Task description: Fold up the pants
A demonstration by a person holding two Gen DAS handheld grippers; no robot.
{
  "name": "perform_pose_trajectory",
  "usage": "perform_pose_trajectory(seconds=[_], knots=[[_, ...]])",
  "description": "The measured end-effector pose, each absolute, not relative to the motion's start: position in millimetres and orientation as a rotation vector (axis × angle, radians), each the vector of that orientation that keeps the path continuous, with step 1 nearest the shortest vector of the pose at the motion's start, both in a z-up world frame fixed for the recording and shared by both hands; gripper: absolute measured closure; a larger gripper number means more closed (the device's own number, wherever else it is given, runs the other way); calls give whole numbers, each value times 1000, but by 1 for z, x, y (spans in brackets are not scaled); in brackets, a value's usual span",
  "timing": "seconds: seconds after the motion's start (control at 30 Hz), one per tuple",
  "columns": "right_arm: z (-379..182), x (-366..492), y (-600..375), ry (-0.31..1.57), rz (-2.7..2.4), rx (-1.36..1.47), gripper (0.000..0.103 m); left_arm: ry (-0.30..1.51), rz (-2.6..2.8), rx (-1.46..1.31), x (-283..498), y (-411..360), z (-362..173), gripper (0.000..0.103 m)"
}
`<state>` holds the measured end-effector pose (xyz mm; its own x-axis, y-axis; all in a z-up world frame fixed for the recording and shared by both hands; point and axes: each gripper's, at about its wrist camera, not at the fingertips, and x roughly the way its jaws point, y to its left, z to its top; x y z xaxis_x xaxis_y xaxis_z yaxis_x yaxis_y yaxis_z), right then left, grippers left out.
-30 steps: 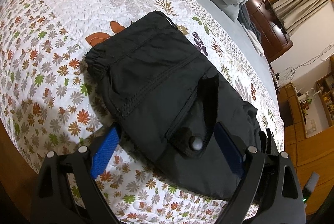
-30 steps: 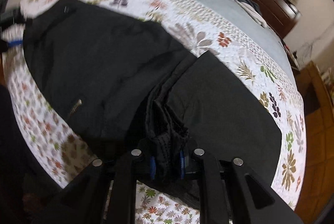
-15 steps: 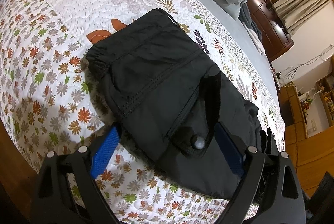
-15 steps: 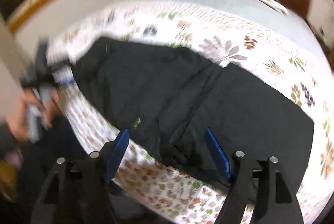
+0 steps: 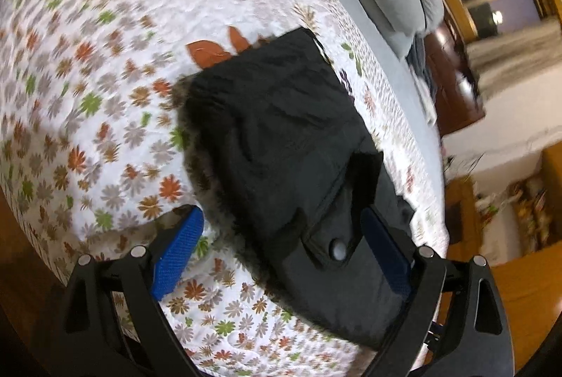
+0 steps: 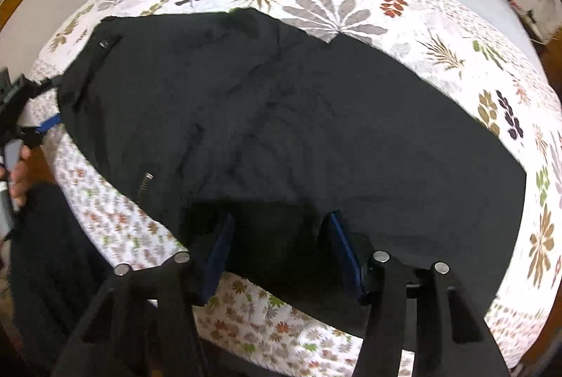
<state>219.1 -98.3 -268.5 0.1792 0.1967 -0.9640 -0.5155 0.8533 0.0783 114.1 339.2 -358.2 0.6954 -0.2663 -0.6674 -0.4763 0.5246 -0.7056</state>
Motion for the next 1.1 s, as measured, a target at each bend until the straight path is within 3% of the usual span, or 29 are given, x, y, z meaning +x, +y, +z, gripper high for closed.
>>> perform_pose_trajectory(seconds=[0.27,0.33,0.63,0.93,1.1], knots=[[-198,310,13,1397,941,-255,23,733,110,-1360,106,369,-386,7],[-194,330,65,1455,1068,-264,15,717,108,-1398,108,371,-390,4],[-231,359,236,1598,1327,-456,14,732,97,-1446,125,360,-392,3],[-286,378,293,1670,1359,-589,14,754,126,-1420,156,360,-384,4],[-308,379,321,1688,1403,-621,13,746,166,-1490,147,367,-395,23]])
